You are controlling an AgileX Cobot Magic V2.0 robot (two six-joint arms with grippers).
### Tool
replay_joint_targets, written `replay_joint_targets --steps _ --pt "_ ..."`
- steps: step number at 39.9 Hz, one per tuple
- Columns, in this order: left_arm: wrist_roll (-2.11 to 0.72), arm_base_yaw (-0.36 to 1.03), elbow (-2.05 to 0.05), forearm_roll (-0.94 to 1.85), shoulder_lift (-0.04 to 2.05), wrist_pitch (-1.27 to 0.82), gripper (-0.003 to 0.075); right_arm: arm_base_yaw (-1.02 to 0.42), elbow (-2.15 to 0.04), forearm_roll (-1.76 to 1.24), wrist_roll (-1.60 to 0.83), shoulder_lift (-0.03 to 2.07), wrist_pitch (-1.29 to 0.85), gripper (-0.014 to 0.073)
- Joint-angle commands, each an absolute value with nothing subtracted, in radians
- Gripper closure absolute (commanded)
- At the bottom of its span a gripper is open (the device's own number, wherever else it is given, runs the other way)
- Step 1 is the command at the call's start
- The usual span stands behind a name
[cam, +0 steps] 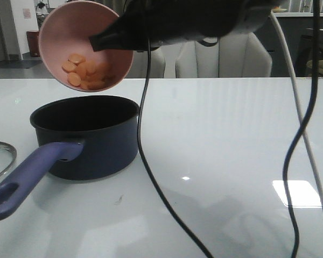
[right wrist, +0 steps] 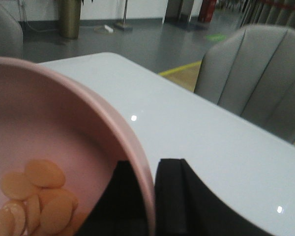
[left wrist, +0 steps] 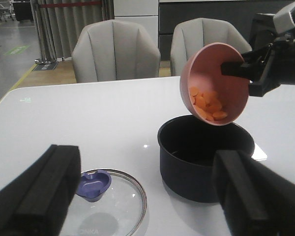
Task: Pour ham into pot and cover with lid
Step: 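Tilt the pink bowl with the right gripper to pour ham slices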
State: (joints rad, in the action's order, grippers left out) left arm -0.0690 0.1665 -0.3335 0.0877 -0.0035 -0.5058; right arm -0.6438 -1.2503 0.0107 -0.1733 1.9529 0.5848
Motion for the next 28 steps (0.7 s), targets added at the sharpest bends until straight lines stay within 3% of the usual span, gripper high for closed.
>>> replay_joint_targets --steps 1,15,28 --pt "-0.068 0.173 -0.359 0.102 0.003 -0.435 0.0138 -0.643 -1.252 0.029 -0.274 1.936 0.875 0.0457" --pt "-0.068 0.173 -0.359 0.103 0.003 -0.435 0.0138 -0.688 -1.241 0.039 -0.746 1.992 1.079 0.0457" --pt "-0.068 0.173 -0.359 0.103 0.003 -0.435 0.0138 -0.695 -1.223 0.06 -0.867 1.992 1.279 0.0457"
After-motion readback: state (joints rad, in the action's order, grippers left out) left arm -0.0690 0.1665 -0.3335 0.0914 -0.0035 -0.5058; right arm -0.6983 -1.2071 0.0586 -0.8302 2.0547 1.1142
